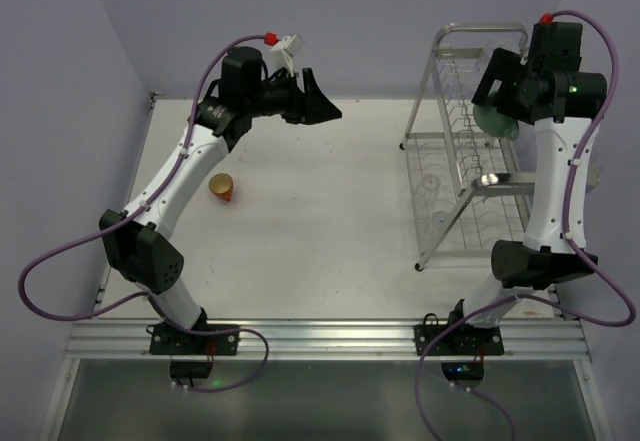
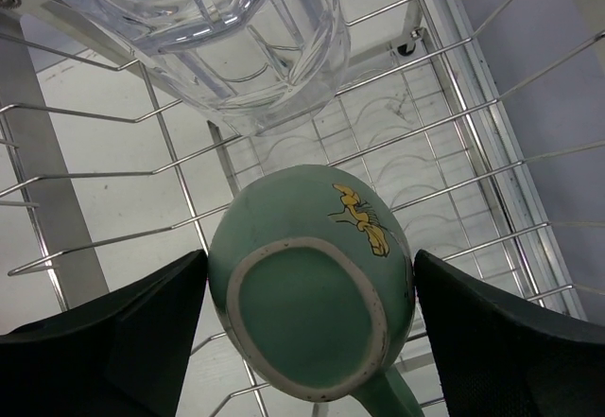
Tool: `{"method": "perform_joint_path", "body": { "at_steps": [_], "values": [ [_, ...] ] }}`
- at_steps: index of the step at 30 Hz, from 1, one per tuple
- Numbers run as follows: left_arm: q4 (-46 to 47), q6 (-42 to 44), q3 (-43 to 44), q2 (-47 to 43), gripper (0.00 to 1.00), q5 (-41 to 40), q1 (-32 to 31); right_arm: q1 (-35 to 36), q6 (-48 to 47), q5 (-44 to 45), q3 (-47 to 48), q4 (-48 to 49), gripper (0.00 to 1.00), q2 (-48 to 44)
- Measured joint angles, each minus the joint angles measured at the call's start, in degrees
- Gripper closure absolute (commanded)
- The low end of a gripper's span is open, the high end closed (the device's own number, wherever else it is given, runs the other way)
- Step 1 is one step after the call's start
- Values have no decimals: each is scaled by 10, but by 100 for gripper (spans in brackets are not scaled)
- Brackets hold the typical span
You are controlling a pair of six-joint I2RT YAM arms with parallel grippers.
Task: Unload the cups from the dish rack
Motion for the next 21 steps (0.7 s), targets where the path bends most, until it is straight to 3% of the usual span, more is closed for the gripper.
{"method": "perform_joint_path", "body": {
  "at_steps": [3, 12, 21],
  "values": [
    [0, 0, 0, 0, 33, 0, -1, 0, 0, -1, 0, -4, 1, 0],
    [0, -4, 0, 0, 32, 2, -6, 0, -7, -19, -2, -5, 1, -9],
    [2, -4, 0, 0, 32, 8, -6, 0, -13, -30, -58, -5, 1, -90]
  ]
}}
